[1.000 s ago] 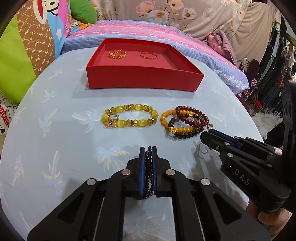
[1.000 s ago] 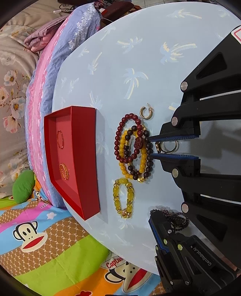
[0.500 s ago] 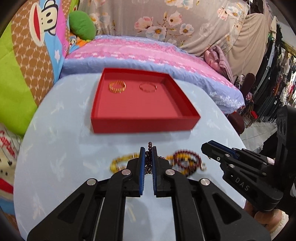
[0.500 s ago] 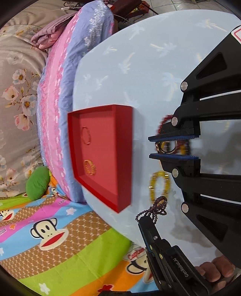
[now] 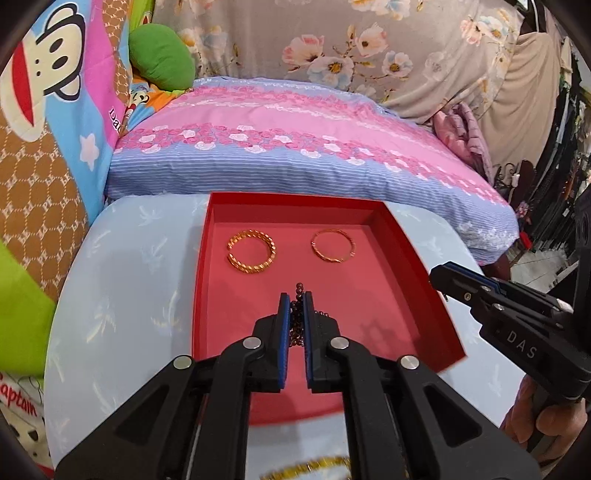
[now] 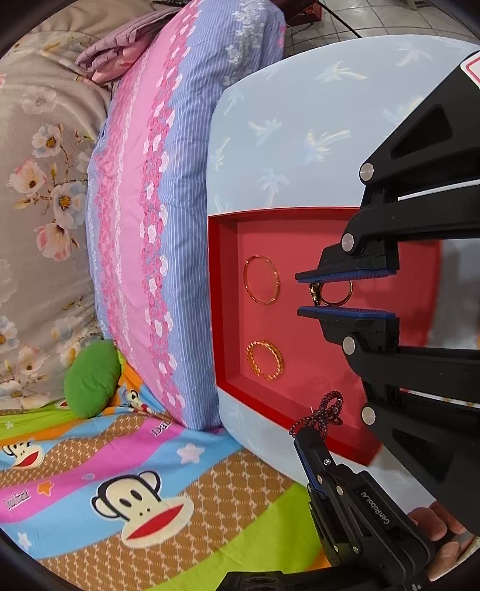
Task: Organize jewelry
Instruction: 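Carry the garnet strand and ring into the red tray and open both tools, then lift both tools out of the tray back toward the remaining bracelets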
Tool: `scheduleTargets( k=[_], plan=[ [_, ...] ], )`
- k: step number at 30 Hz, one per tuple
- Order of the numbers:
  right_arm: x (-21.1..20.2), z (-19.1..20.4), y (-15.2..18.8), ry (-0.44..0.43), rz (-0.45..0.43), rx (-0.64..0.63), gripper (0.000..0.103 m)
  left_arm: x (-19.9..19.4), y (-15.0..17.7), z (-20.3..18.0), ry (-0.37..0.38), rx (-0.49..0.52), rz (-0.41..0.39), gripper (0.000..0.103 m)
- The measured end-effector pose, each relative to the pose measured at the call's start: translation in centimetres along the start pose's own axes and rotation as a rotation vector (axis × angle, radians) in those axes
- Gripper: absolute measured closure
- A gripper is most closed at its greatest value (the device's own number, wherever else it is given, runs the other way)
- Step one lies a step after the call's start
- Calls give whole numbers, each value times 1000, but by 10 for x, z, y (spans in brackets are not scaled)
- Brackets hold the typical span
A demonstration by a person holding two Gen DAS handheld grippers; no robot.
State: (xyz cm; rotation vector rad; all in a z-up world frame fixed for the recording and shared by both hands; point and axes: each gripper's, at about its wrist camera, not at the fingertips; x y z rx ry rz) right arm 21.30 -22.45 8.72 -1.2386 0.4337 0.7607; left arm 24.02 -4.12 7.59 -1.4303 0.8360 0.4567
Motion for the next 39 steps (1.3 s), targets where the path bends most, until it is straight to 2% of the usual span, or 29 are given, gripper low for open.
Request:
scheduleTargets(
  k=[9, 13, 15, 16, 17, 18, 19, 20, 21, 30, 39],
  plan=[
    [59, -12, -10, 28, 91, 3, 91, 54, -12, 8, -33, -8, 81, 97],
    [74, -15, -9, 43, 118, 5, 91, 63, -14, 11, -36, -23, 100, 96],
    [77, -16, -8, 48, 119, 11, 90, 62, -15, 13, -45, -32, 84, 96],
    [76, -17, -9, 55, 111, 13, 87, 63, -16, 12, -46, -34, 81, 95],
    [76, -17, -9, 62, 108, 13, 84, 62, -18, 13, -46, -40, 77, 92],
    [74, -18, -9, 66, 99, 16, 76, 60, -19, 14, -51, -45, 71, 88],
    [72, -19, -9, 68, 88, 20, 70, 60, -21, 15, -58, -49, 65, 78],
    [69, -20, -10, 69, 80, 23, 69, 57, -21, 15, -64, -52, 52, 71],
    [67, -20, -10, 69, 75, 25, 68, 53, -22, 15, -73, -50, 38, 70],
    [35, -9, -7, 82, 24, -8, 63, 23, -20, 17, -88, -39, -16, 69],
    [-15, 6, 18, 79, -23, -27, 60, -27, 3, 19, -77, -52, -65, 68]
  ],
)
Point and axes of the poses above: each gripper's, at about its wrist camera, not at the fingertips, and x roughly the way its jaws point, z to its left, y to its underside, and after that the axes turned 10 degrees about -y, right-handed
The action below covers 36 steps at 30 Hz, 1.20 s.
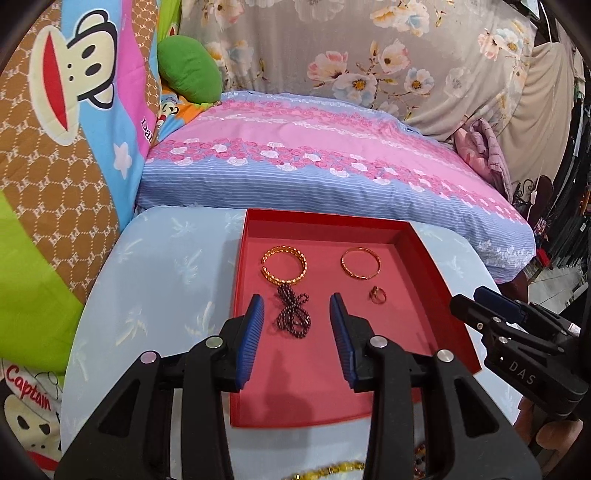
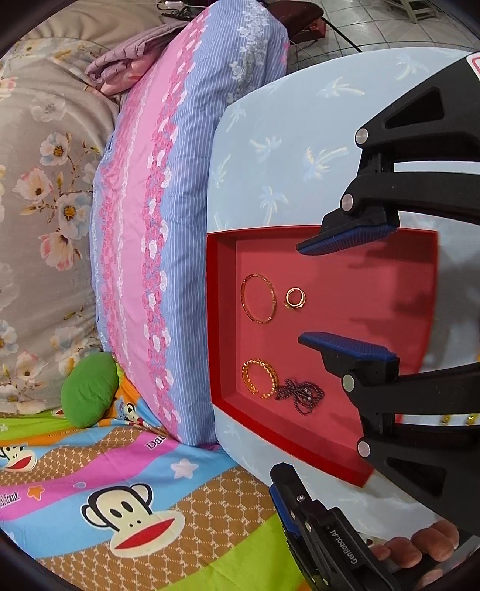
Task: Organize jewelry
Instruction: 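Lift both tools out of the tray back toward the remaining bracelets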
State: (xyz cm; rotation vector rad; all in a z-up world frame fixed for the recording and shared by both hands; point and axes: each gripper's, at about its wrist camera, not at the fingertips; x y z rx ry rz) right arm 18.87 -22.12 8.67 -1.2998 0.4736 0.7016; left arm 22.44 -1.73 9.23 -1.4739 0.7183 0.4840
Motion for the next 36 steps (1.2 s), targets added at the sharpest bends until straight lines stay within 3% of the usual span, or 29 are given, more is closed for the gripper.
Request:
scheduleTargets(
  k=[11, 24, 29, 36],
  plan=[
    [-49, 15, 52, 4, -5, -11, 60, -40, 52, 0, -4, 5, 22, 68],
    [-69, 21, 128, 34, 48, -6, 60, -54, 130, 2, -34, -5, 102, 68],
    [-68, 17, 150, 36, 70, 21, 60, -56, 143, 2, -33, -21, 112, 68],
    [-62, 3, 155, 45, 80, 78, 60, -54, 151, 6, -43, -49, 125, 68]
  ],
)
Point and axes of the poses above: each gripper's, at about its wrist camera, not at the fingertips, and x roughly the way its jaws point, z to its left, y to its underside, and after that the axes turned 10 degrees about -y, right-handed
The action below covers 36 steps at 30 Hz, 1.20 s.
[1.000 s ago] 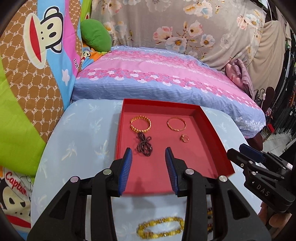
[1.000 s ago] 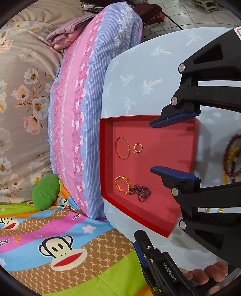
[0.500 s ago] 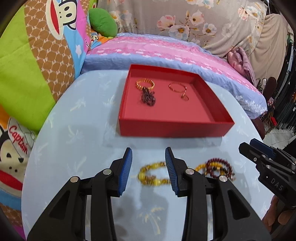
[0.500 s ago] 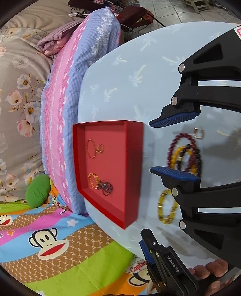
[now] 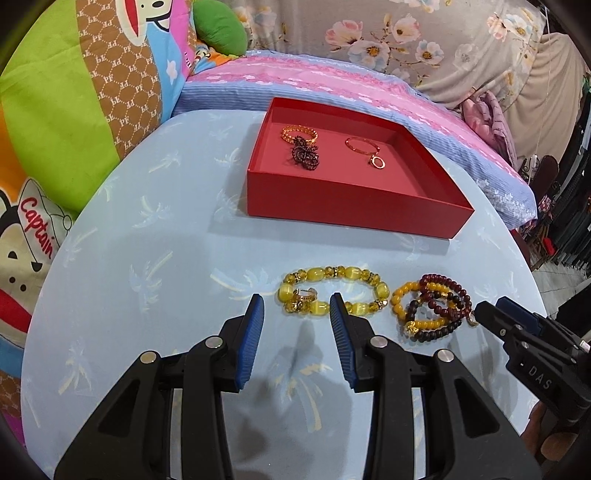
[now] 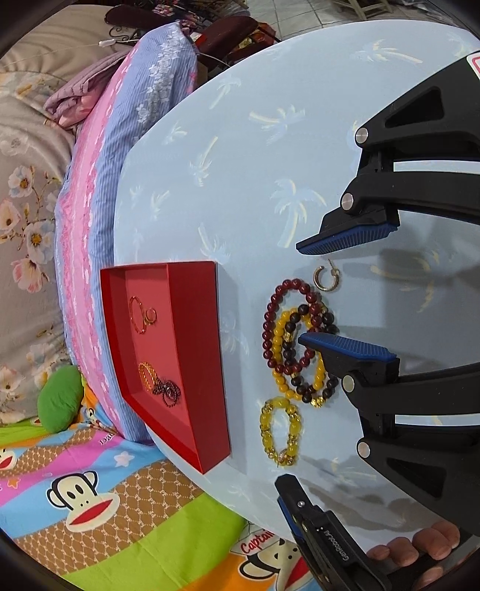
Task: Organize jewelry
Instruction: 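Lift both tools out of the tray back toward the remaining bracelets, then grasp the dark red bead bracelet with the right tool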
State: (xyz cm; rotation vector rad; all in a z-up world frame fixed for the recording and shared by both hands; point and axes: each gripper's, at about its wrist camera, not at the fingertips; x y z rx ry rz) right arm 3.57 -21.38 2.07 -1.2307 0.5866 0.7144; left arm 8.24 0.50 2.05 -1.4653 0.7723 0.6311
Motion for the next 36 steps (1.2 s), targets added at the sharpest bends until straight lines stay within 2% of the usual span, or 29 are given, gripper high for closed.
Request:
scheduleTargets(
  k=[5, 10, 16, 19, 22, 28, 36],
  plan=[
    [7, -6, -5, 7, -1, 11, 64, 3, 1, 3, -1, -13, 6, 68],
    [18, -10, -11, 9, 12, 14, 78, 7, -1, 5, -8, -19, 12, 68],
    [33, -9, -12, 13, 38, 6, 85, 13, -4, 6, -12, -20, 20, 68],
    [37, -9, -10, 16, 42, 2, 86, 16, -5, 3, -9, -11, 23, 67],
    [38, -6, -9, 28, 40, -17, 90, 19, -6, 0, -9, -8, 20, 61],
    [38, -3, -7, 32, 32, -35, 96, 23, -3, -4, -5, 3, 31, 61],
    [29, -7, -7, -3, 17, 10, 96, 28, -2, -4, -10, 7, 35, 61]
  ],
)
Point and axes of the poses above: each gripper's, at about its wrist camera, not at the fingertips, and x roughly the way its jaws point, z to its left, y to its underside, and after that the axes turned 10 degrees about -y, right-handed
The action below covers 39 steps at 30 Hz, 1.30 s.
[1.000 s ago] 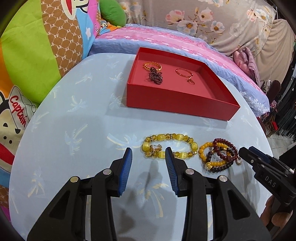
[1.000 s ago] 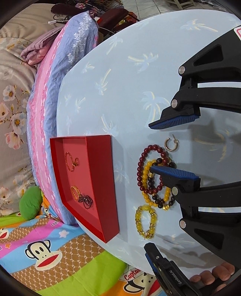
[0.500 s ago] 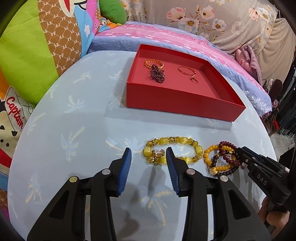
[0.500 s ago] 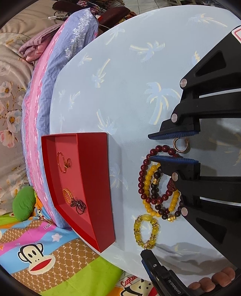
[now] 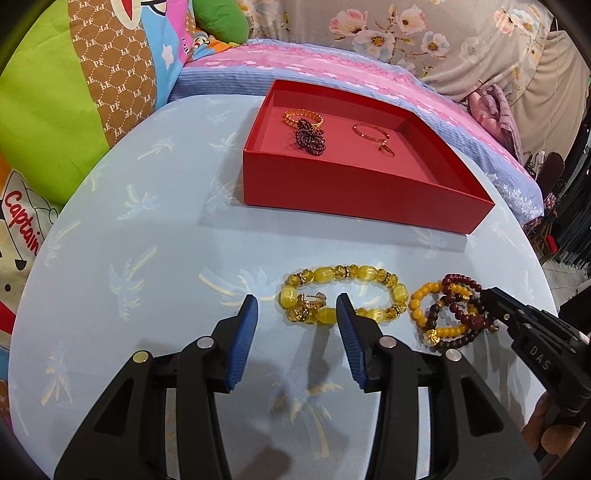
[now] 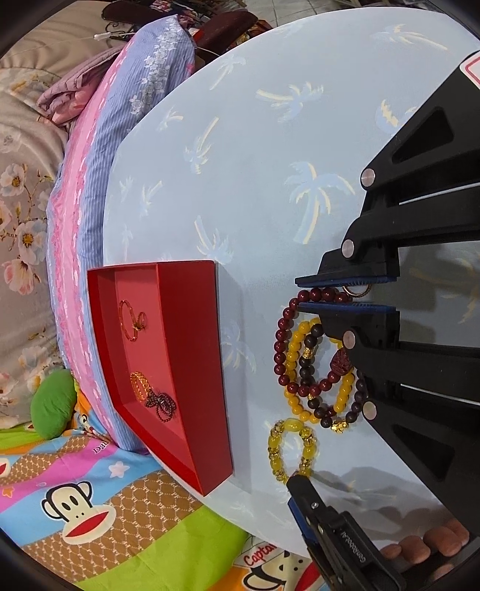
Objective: Organize jewelry
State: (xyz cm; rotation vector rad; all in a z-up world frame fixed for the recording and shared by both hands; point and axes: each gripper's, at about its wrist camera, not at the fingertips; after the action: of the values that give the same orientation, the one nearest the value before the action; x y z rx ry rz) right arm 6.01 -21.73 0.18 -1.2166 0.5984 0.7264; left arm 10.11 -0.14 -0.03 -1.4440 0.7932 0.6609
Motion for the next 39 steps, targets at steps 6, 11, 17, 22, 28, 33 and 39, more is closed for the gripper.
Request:
scheduleTargets(
  k=[6, 11, 17, 22, 28, 33, 39],
  plan=[
    [-9, -3, -1, -12, -17, 22, 96, 1, -1, -3, -7, 8, -11, 61],
    [-12, -6, -1, -34, -14, 46, 96, -2, 3, -6, 15, 27, -20, 67],
    [-13, -6, 1, -47, -14, 56, 96, -3, 2, -12, 15, 56, -36, 77],
    [-14, -5, 2, -50, -15, 56, 96, -4, 2, -13, 34, 59, -43, 91],
    [-15, -3, 2, -56, -17, 54, 96, -7, 3, -15, 52, 64, -46, 102],
    [-20, 1, 0, -67, -28, 49, 96, -14, 4, -9, 84, 37, -46, 103],
    [-27, 2, 0, -84, -37, 53, 96, -20, 8, 3, 98, 5, -38, 103]
  ],
)
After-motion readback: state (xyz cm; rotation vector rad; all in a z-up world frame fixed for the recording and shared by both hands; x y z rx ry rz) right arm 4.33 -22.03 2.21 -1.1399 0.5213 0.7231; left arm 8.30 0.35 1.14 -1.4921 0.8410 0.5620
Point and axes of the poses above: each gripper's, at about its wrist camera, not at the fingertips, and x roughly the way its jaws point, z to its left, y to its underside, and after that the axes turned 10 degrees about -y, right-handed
